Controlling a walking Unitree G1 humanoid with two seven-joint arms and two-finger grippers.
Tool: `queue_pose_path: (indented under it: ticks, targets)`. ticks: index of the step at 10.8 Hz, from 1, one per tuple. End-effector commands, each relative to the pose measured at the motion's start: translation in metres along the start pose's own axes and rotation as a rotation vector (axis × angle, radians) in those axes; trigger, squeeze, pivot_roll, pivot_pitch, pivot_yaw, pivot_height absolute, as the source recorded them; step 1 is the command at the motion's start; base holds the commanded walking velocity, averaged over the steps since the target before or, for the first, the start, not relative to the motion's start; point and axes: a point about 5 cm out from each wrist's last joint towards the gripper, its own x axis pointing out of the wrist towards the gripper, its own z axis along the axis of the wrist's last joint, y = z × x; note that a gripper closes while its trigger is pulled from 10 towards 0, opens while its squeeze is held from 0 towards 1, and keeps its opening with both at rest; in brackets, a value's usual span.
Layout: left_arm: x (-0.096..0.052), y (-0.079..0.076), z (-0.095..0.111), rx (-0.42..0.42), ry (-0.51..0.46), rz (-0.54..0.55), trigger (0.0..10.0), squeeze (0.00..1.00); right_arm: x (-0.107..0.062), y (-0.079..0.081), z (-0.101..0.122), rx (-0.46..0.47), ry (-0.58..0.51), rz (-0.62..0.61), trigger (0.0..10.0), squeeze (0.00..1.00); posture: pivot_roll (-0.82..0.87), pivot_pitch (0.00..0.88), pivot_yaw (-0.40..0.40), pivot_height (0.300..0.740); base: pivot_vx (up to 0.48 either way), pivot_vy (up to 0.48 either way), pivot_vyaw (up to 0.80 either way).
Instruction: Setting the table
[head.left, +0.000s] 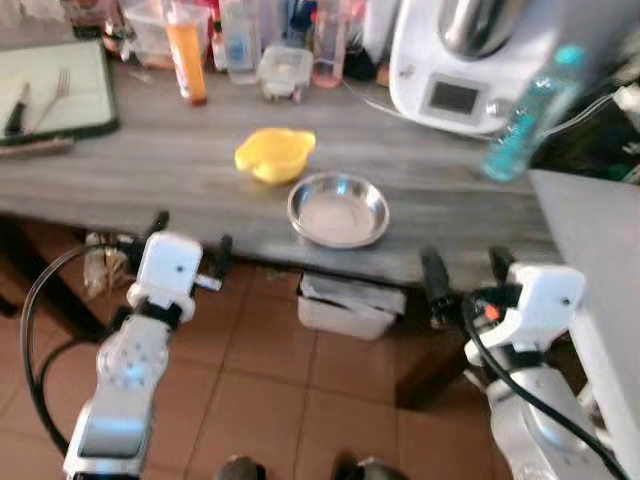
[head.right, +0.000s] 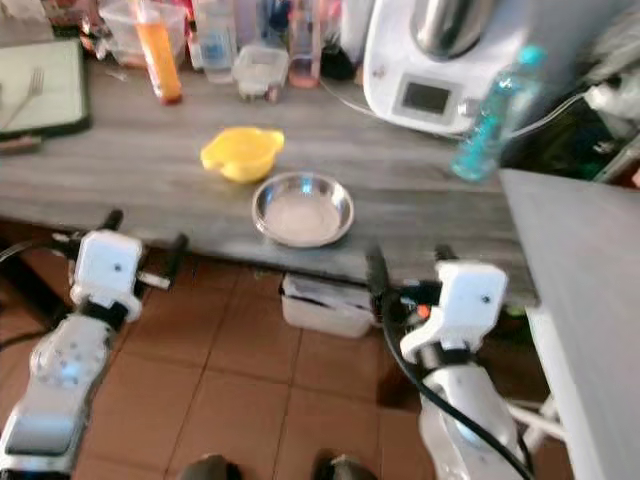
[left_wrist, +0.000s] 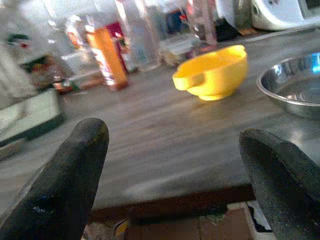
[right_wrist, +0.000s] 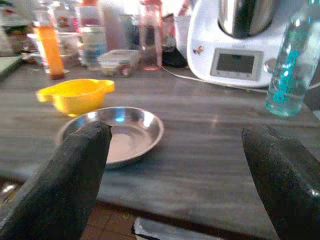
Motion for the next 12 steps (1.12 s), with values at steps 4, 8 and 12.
queue_pose_path:
  ticks: [4, 8, 12]
  targets:
    - [0.007, -0.01, 0.015, -0.044, -0.018, -0.015, 10.0, 0.0, 0.001, -0.004, 0.002, -0.011, -0.004, -0.023, 10.0, 0.0, 0.15, 0.14, -0.063, 0.74, -0.336, 0.0, 0.0]
    - [0.01, -0.016, 0.011, -0.053, -0.001, -0.029, 10.0, 0.0, 0.001, -0.007, -0.001, -0.021, 0.002, -0.043, 10.0, 0.0, 0.14, 0.134, -0.059, 0.74, -0.334, 0.0, 0.0]
    - [0.015, -0.036, 0.016, -0.177, -0.013, -0.095, 10.0, 0.0, -0.001, -0.012, -0.003, -0.065, 0.008, -0.079, 10.0, 0.0, 0.13, 0.138, -0.055, 0.74, 0.0, 0.0, 0.0]
